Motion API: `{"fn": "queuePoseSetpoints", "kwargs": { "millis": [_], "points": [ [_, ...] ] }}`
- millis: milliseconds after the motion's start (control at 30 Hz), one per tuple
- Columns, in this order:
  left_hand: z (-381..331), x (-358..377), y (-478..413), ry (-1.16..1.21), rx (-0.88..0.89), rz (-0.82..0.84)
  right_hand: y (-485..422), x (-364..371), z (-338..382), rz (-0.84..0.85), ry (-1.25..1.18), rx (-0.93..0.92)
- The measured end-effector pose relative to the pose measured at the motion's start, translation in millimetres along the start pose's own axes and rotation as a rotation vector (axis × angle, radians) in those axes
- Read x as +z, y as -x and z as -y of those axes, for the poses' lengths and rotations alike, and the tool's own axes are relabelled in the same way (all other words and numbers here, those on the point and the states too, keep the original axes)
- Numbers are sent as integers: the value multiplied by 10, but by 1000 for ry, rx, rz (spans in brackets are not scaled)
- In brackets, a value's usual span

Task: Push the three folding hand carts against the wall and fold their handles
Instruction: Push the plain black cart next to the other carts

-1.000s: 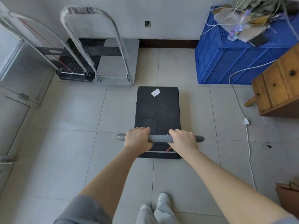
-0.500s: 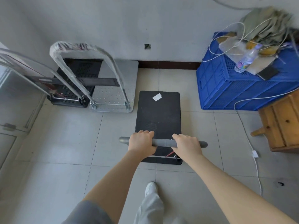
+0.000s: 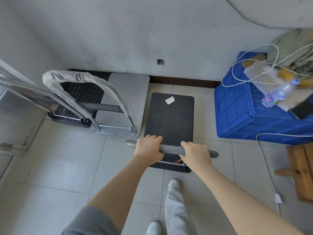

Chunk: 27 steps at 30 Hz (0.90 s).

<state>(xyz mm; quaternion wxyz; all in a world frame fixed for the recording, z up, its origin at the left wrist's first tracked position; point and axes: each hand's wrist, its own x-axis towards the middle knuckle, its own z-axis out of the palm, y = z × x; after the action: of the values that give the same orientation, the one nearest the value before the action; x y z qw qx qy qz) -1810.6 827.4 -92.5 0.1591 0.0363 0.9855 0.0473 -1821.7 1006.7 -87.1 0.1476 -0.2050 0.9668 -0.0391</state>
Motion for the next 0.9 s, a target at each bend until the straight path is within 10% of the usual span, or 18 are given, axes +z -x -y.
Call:
{"fn": "queuePoseSetpoints", "kwargs": {
  "millis": [900],
  "points": [
    [356, -627, -1948, -12, 16, -28, -1887, -570, -618, -21, -51, -22]
  ]
}}
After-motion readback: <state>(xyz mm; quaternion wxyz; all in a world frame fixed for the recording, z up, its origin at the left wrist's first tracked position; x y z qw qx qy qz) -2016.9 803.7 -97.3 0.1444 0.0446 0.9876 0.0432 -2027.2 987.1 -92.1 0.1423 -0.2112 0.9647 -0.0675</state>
